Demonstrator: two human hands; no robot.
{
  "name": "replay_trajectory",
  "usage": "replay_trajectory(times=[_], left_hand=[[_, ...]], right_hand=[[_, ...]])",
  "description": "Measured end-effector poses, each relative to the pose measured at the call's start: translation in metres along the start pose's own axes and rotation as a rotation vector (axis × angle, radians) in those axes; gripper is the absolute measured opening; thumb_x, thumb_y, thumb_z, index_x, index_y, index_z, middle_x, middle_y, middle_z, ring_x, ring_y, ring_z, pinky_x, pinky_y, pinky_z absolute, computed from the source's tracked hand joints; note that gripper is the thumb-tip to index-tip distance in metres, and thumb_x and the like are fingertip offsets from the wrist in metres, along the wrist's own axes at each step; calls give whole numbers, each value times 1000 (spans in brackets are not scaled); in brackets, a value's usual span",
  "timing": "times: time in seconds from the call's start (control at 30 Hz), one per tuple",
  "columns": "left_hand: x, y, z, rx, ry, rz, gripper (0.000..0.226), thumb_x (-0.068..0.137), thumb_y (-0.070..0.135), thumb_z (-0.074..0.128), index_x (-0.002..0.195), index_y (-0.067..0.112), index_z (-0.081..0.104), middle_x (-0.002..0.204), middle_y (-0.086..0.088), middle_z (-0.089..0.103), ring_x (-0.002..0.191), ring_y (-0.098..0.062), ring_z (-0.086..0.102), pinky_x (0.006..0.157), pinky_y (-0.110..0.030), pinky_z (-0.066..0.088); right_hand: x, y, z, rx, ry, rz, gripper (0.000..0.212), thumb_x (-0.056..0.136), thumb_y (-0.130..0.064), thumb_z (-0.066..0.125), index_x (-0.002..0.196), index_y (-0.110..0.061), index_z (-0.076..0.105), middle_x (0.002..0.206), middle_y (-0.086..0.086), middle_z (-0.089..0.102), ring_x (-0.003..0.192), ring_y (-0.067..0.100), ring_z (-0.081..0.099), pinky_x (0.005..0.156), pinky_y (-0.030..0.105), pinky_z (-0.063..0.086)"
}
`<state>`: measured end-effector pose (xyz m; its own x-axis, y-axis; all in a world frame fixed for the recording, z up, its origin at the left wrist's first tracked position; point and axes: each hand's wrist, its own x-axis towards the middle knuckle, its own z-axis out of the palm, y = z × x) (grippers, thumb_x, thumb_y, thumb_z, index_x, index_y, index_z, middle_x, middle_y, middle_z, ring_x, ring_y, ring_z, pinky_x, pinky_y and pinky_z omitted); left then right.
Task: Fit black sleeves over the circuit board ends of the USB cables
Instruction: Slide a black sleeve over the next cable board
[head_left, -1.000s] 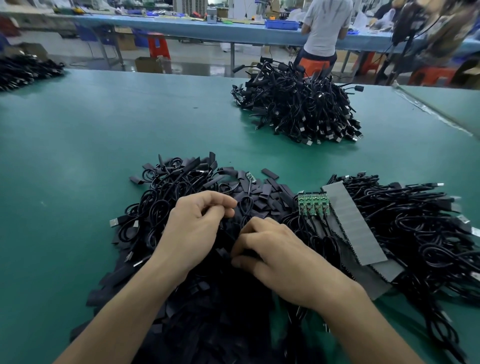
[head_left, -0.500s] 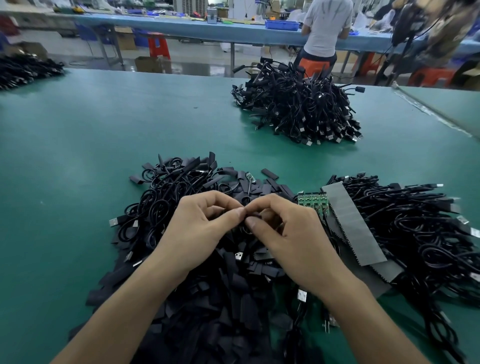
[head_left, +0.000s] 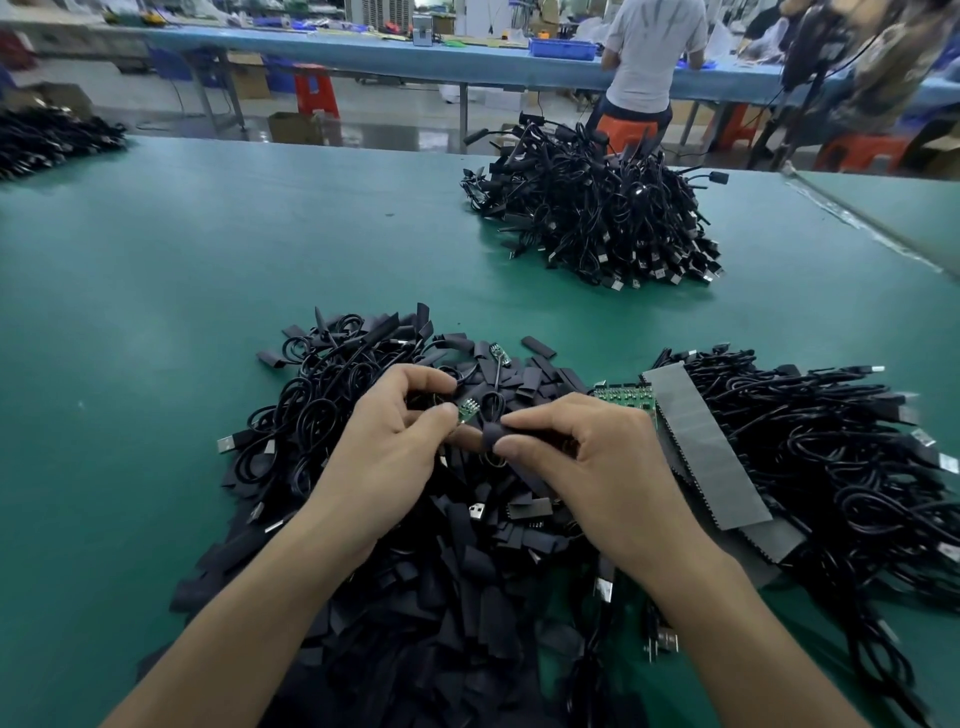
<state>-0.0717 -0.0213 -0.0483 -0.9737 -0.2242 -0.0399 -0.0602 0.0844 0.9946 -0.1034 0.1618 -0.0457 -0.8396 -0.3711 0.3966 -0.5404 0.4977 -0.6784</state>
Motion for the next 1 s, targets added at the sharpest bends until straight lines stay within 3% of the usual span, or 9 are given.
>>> replay_trajectory(times=[0.07,0.2,0.4,0.77,0.87,1.0], left_hand=[[0,1,-1,31,-11,6,11,100,12,52,106,21,57,79,-2,77,34,-4,29,34,-12,26],[-4,5,2,50,-50,84,15,98,9,57,94,13,70,72,-3,75,38,6,48,40,-3,34],[-7,9,1,32,-55,122,17,96,9,59,91,14,74,69,-3,74,38,6,49,41,-1,34],[-10,11,3,26,-128,115,18,96,6,60,90,13,76,67,-2,73,40,7,50,45,-1,35],[-10,10,3,10,-152,99,18,96,6,60,90,13,76,66,-3,73,39,6,51,44,-1,35],[-8,7,2,25,-181,103,17,95,7,62,88,16,76,67,-3,74,44,6,55,49,-1,38]], right_hand=[[2,4,-4,46,45,14,23,80,-33,79,101,-24,79,90,-16,71,86,-2,64,77,9,45],[5,10,-12,182,90,66,26,74,-40,75,96,-26,79,86,-18,72,82,-3,66,72,9,46],[5,12,-13,274,27,48,17,73,-39,73,88,-33,77,81,-21,71,72,-4,63,66,7,43],[5,11,-13,289,-17,4,13,73,-39,75,85,-42,75,82,-16,72,78,5,68,69,13,50],[4,11,-14,284,-37,14,16,71,-39,76,87,-42,75,83,-16,72,81,7,69,72,17,52],[3,13,-19,277,-109,17,24,69,-38,77,93,-35,77,86,-16,71,83,5,68,73,12,48]])
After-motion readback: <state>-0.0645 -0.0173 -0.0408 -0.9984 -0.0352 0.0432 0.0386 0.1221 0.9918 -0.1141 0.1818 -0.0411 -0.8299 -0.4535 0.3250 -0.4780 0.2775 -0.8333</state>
